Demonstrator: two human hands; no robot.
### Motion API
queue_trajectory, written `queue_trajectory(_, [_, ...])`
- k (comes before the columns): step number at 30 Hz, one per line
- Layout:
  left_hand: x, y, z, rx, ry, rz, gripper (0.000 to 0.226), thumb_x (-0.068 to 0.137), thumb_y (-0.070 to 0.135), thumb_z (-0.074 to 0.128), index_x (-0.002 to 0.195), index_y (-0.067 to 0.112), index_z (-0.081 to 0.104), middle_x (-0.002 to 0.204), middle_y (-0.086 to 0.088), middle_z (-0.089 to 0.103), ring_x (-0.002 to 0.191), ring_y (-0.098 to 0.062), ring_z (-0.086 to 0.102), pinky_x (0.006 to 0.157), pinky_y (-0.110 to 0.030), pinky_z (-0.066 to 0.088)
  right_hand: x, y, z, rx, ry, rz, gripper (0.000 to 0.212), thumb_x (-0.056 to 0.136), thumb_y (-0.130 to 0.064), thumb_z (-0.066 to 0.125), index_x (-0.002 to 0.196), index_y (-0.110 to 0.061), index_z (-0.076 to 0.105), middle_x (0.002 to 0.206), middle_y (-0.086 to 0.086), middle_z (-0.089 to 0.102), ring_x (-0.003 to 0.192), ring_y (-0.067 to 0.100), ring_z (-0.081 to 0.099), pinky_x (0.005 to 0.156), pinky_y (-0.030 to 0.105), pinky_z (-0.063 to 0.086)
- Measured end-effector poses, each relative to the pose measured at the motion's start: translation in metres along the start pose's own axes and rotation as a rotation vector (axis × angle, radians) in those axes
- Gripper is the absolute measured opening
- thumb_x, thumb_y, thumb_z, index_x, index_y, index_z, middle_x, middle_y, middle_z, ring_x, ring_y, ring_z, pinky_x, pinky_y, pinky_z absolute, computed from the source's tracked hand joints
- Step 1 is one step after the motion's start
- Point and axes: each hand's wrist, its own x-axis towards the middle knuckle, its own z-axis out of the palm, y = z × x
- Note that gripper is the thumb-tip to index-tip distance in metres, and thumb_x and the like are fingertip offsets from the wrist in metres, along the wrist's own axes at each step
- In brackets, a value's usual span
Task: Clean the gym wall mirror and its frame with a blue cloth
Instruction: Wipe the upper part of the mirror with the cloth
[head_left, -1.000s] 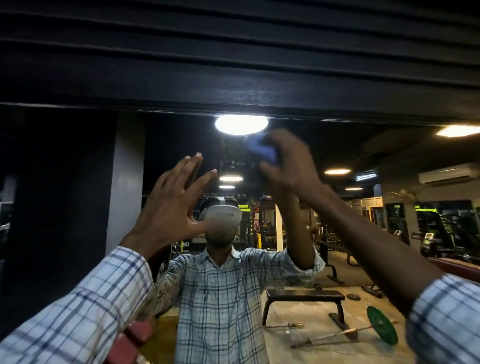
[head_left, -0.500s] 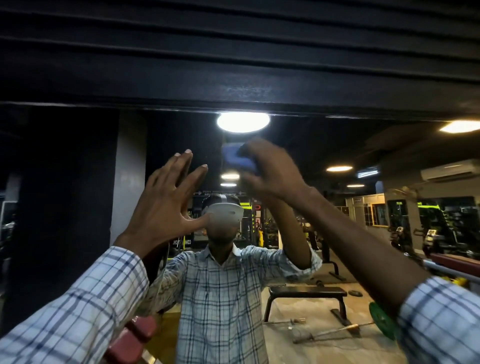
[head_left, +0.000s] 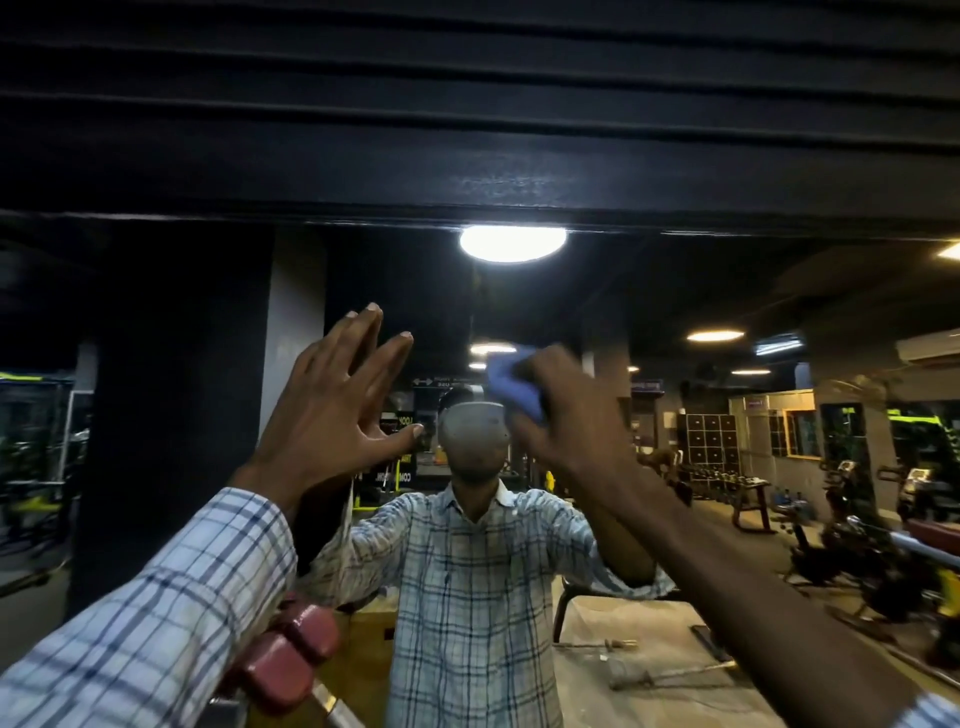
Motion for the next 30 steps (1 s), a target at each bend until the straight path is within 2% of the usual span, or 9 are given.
queue_trajectory(2, [0.0, -0.002, -0.002, 0.018, -0.015, -0.008, 0.105, 0.077, 0.083, 0.052, 0.164, 0.037, 0.018, 0.174, 0.002, -0.004, 0.16, -0.023, 0.003, 0.124, -0.048, 0.016, -0.009, -0.004, 0.007, -0.078, -0.323, -0.231, 0.032, 0.085, -0.033, 0.072, 0.112, -0.023, 0.059, 0.105, -0.005, 0.056, 0.089, 0.015, 0.057, 0.073, 0.042, 0.055])
queue_trajectory(3, [-0.001, -0.004, -0.003, 0.027, -0.026, -0.014, 0.105, 0.077, 0.083, 0.052, 0.164, 0.037, 0.016, 0.174, 0.002, -0.005, 0.16, -0.023, 0.003, 0.125, -0.049, 0.016, -0.007, -0.001, 0.006, -0.097, -0.341, -0.244, 0.033, 0.085, -0.034, 0.072, 0.113, -0.023, 0.06, 0.106, -0.005, 0.057, 0.091, 0.015, 0.058, 0.074, 0.043, 0.055])
queue_trajectory(8, [-0.006, -0.012, -0.008, 0.047, -0.049, -0.027, 0.106, 0.077, 0.085, 0.052, 0.165, 0.038, 0.014, 0.174, 0.003, -0.009, 0.16, -0.023, 0.001, 0.124, -0.048, 0.014, 0.013, -0.001, -0.001, 0.061, 0.228, 0.293, 0.028, 0.088, -0.022, 0.075, 0.113, -0.02, 0.061, 0.109, -0.005, 0.057, 0.093, 0.007, 0.054, 0.083, 0.033, 0.055])
queue_trajectory(13, [-0.009, -0.034, -0.017, 0.014, -0.056, -0.022, 0.107, 0.075, 0.083, 0.056, 0.164, 0.037, 0.018, 0.174, 0.002, -0.007, 0.16, -0.023, 0.002, 0.124, -0.047, 0.016, 0.004, -0.041, 0.031, -0.113, -0.321, -0.237, 0.032, 0.083, -0.029, 0.077, 0.11, -0.022, 0.061, 0.107, -0.003, 0.06, 0.091, 0.018, 0.061, 0.076, 0.041, 0.056])
queue_trajectory(19, [-0.018, -0.074, -0.028, 0.045, -0.072, 0.017, 0.105, 0.076, 0.086, 0.052, 0.163, 0.041, 0.016, 0.174, 0.003, -0.008, 0.16, -0.023, 0.002, 0.125, -0.049, 0.017, 0.041, -0.042, 0.032, 0.048, 0.273, 0.304, 0.025, 0.089, -0.019, 0.073, 0.111, -0.019, 0.06, 0.108, -0.004, 0.057, 0.088, 0.002, 0.053, 0.079, 0.012, 0.046])
queue_trajectory(22, [-0.021, -0.096, -0.034, 0.064, -0.079, 0.043, 0.105, 0.076, 0.087, 0.052, 0.163, 0.043, 0.015, 0.174, 0.002, -0.007, 0.16, -0.024, 0.004, 0.125, -0.05, 0.019, 0.034, -0.073, 0.067, -0.043, -0.041, -0.055, 0.029, 0.086, -0.019, 0.073, 0.112, -0.019, 0.061, 0.107, -0.002, 0.06, 0.092, 0.015, 0.059, 0.079, 0.039, 0.055])
queue_trajectory(24, [-0.022, -0.11, -0.038, 0.06, -0.074, 0.047, 0.105, 0.075, 0.088, 0.051, 0.163, 0.043, 0.015, 0.174, 0.002, -0.008, 0.16, -0.025, 0.004, 0.124, -0.05, 0.02, 0.032, -0.082, 0.075, -0.082, -0.338, -0.286, 0.032, 0.083, -0.026, 0.075, 0.112, -0.021, 0.063, 0.107, -0.003, 0.061, 0.093, 0.016, 0.06, 0.077, 0.042, 0.054])
queue_trajectory(25, [-0.022, -0.117, -0.039, 0.061, -0.073, 0.055, 0.105, 0.076, 0.088, 0.051, 0.163, 0.043, 0.015, 0.174, 0.002, -0.008, 0.16, -0.024, 0.004, 0.124, -0.05, 0.021, 0.041, -0.078, 0.073, -0.054, -0.337, -0.273, 0.032, 0.083, -0.026, 0.076, 0.112, -0.021, 0.064, 0.107, -0.003, 0.062, 0.093, 0.014, 0.06, 0.077, 0.041, 0.054])
queue_trajectory(30, [-0.026, -0.135, -0.041, 0.039, -0.065, 0.078, 0.106, 0.078, 0.084, 0.06, 0.163, 0.043, 0.014, 0.173, 0.004, -0.013, 0.16, -0.022, -0.001, 0.125, -0.047, 0.016, 0.081, -0.055, 0.05, 0.032, 0.395, 0.268, 0.029, 0.09, -0.014, 0.073, 0.118, -0.014, 0.065, 0.113, -0.003, 0.06, 0.099, 0.004, 0.054, 0.089, 0.028, 0.053])
